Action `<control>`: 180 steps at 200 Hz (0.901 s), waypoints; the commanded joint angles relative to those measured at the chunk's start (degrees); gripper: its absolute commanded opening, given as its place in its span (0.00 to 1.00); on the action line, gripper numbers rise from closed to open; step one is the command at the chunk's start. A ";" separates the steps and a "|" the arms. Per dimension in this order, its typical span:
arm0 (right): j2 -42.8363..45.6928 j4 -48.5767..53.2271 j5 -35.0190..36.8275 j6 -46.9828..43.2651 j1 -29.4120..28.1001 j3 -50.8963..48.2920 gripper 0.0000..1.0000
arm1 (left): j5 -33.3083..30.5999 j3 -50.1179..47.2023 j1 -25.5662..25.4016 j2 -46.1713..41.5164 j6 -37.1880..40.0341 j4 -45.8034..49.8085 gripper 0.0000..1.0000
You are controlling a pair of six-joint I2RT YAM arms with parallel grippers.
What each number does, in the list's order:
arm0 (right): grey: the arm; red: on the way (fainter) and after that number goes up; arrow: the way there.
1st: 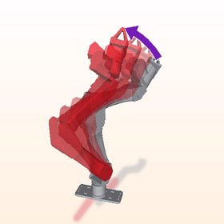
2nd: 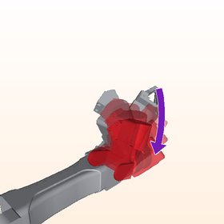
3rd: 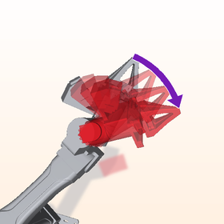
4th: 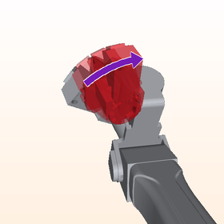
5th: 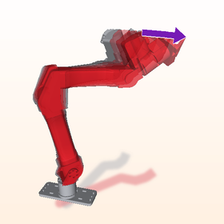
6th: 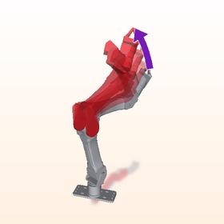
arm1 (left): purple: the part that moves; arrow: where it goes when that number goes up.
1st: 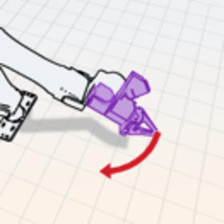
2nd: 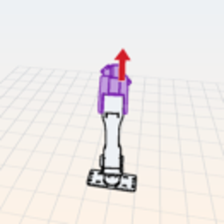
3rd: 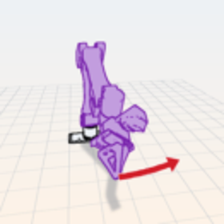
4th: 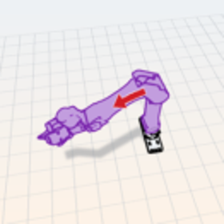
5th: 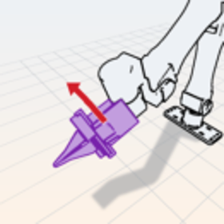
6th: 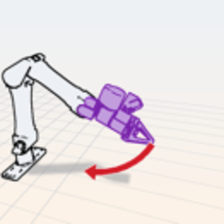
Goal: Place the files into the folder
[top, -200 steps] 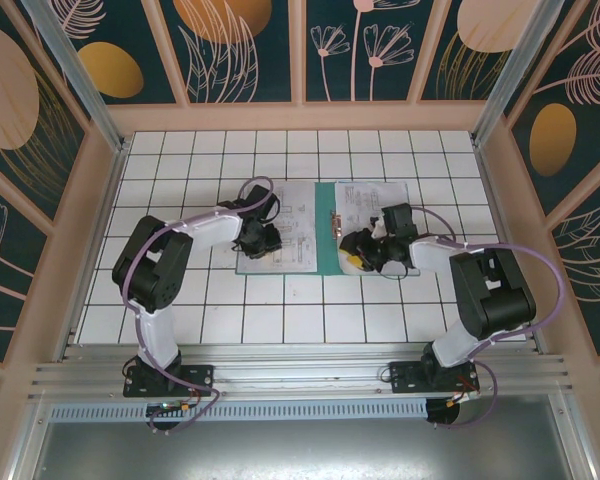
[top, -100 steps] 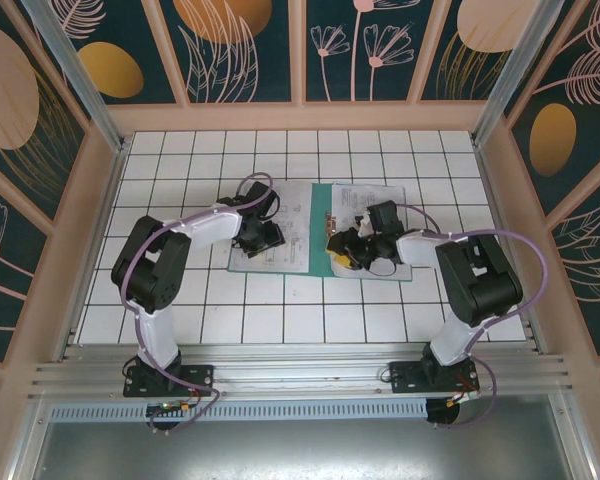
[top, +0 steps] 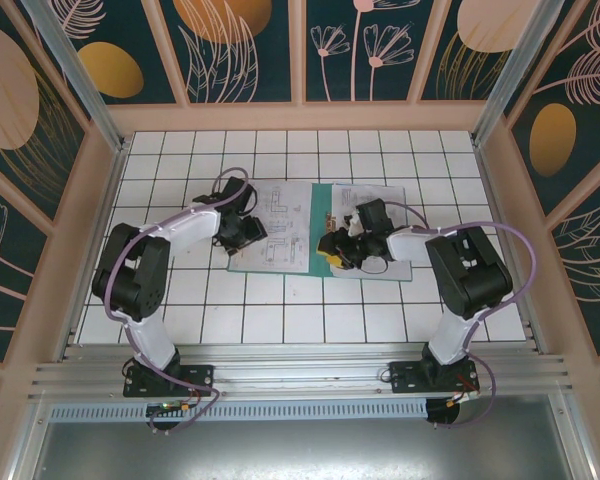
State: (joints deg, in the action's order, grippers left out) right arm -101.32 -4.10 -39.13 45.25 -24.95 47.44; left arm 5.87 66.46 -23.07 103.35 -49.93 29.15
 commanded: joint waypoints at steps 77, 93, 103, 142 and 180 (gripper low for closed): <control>-6.90 12.86 4.51 -6.86 -0.76 4.69 0.42 | 6.22 -6.90 10.26 -4.47 6.54 -4.88 0.71; -7.42 14.93 5.82 -7.76 -0.82 5.08 0.41 | 7.72 -7.30 10.86 -3.87 7.60 -5.79 0.70; -7.53 15.96 6.55 -8.22 -0.79 5.32 0.41 | 7.99 -7.26 10.97 -3.33 8.20 -5.81 0.70; -7.82 17.37 7.41 -8.96 -0.75 5.61 0.41 | 10.07 -7.72 11.07 -1.85 9.88 -7.55 0.70; -8.06 17.46 7.49 -8.78 -0.74 5.67 0.41 | 15.41 -8.49 11.02 -0.56 10.47 -10.09 0.67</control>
State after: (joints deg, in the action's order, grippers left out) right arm -105.71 6.55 -37.60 37.78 -25.63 54.30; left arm 16.99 59.00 -12.32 101.65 -41.30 21.23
